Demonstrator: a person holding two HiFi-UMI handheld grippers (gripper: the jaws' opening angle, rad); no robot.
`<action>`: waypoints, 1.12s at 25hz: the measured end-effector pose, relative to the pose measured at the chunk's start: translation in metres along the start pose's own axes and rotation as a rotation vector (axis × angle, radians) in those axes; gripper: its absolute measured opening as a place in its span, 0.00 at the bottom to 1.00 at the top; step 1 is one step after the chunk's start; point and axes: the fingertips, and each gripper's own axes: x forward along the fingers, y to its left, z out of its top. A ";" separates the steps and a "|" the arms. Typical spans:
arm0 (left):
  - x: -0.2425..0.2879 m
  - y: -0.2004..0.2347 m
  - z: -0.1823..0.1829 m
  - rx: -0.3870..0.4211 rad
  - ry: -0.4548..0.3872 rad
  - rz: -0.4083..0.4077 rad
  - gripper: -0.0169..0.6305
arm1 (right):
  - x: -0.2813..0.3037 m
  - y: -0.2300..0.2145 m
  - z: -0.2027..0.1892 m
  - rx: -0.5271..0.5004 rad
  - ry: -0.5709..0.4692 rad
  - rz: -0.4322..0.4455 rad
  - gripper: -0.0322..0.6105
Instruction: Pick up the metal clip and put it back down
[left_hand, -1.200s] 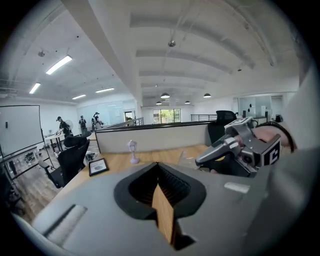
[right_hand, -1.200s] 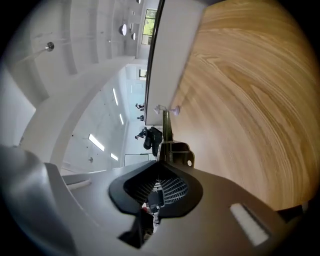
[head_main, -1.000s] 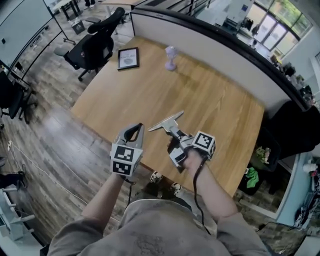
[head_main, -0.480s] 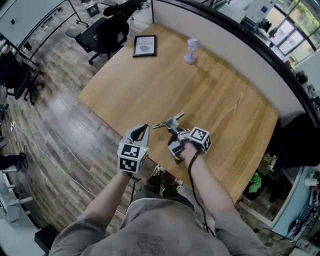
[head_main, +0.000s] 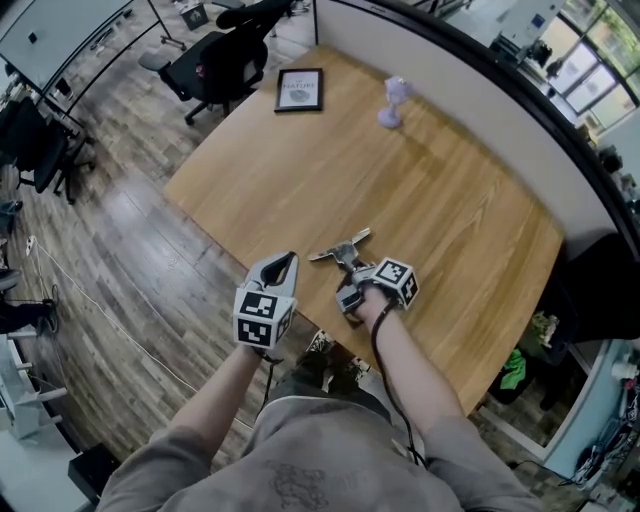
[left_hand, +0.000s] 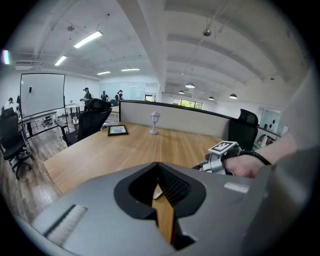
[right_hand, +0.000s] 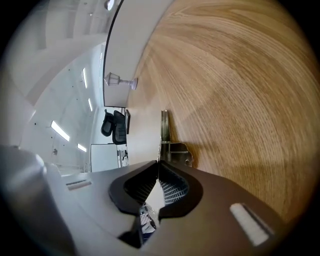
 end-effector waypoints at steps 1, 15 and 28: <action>0.001 -0.001 -0.001 -0.001 0.003 -0.005 0.03 | 0.000 -0.002 0.001 -0.015 -0.011 -0.009 0.09; -0.016 -0.030 0.042 0.014 -0.068 -0.073 0.03 | -0.065 0.070 0.020 -0.511 -0.070 0.007 0.31; -0.084 -0.107 0.187 0.186 -0.342 -0.204 0.03 | -0.249 0.232 0.018 -1.186 -0.411 0.203 0.21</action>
